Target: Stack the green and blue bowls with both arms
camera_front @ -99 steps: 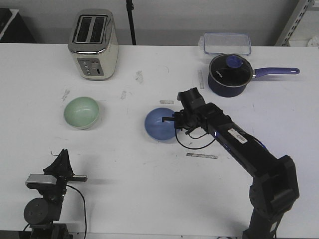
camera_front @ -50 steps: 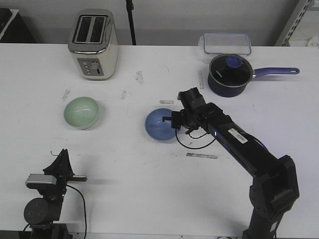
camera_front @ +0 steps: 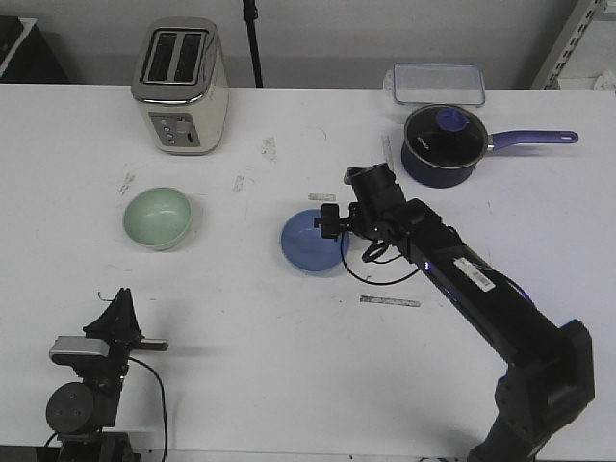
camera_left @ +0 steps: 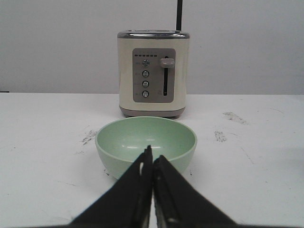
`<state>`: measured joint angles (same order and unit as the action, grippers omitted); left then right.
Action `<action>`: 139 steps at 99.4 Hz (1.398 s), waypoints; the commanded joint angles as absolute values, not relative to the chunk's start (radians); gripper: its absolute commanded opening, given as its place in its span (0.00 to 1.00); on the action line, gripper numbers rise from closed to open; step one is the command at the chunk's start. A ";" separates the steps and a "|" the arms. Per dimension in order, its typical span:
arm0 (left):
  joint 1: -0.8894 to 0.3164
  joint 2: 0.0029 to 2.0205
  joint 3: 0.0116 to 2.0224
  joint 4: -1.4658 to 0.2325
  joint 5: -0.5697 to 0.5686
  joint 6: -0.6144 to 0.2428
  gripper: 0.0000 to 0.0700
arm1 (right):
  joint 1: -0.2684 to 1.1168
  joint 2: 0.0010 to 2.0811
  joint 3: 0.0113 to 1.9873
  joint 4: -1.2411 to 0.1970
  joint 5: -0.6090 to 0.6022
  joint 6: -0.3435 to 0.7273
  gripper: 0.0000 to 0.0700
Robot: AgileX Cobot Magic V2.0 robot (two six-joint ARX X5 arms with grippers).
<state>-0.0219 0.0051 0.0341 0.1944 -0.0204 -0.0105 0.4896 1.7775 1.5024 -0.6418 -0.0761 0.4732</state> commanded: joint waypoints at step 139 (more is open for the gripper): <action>-0.022 0.003 0.012 0.210 -0.020 -0.012 0.00 | -0.020 0.530 0.397 0.109 -0.027 0.084 0.02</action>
<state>-0.0219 0.0051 0.0341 0.1944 -0.0204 -0.0109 -0.0334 0.5465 0.4007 0.0952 -0.0257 0.0658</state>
